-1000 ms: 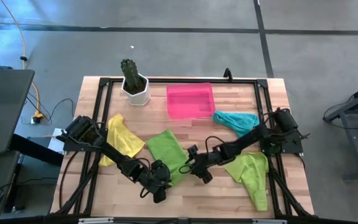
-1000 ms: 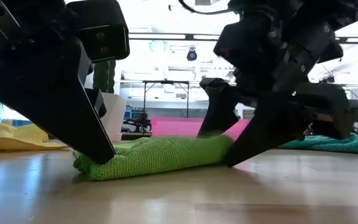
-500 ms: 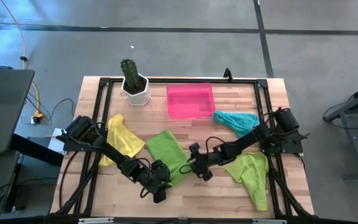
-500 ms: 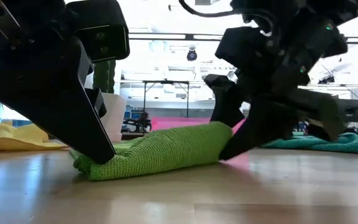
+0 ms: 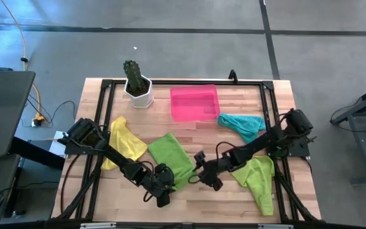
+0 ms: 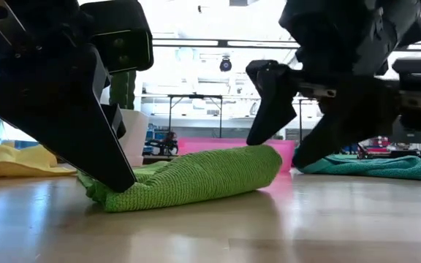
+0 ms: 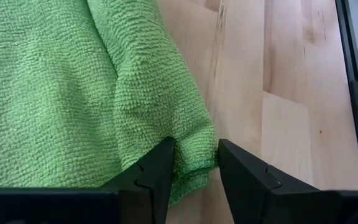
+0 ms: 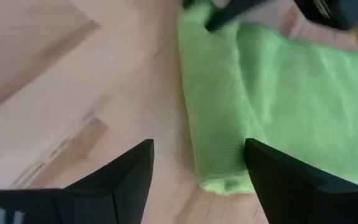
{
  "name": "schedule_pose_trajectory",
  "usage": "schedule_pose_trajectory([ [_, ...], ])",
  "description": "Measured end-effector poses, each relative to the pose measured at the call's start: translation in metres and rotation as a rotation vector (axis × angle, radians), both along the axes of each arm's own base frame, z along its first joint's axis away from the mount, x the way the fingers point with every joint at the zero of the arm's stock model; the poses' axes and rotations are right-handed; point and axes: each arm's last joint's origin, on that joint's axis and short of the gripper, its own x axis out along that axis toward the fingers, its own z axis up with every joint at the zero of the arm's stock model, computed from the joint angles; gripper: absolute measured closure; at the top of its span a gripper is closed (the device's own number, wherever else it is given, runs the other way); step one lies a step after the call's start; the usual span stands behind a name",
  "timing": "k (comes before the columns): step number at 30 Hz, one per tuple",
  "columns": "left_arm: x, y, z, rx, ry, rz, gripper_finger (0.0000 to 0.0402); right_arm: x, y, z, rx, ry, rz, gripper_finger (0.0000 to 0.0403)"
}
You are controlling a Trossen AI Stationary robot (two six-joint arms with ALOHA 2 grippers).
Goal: Roll microfiber towels into tight, uniform cylinder then place into a basket
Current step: Roll the green microfiber cloth
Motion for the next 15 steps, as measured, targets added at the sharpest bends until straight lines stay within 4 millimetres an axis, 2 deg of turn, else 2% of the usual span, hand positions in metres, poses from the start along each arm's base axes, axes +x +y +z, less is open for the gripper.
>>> schedule_pose_trajectory([
  [15,0.001,0.0,0.001,-0.008,-0.015,0.001,0.0282,0.007,0.002,-0.022,-0.012,0.003,0.0,0.0158],
])
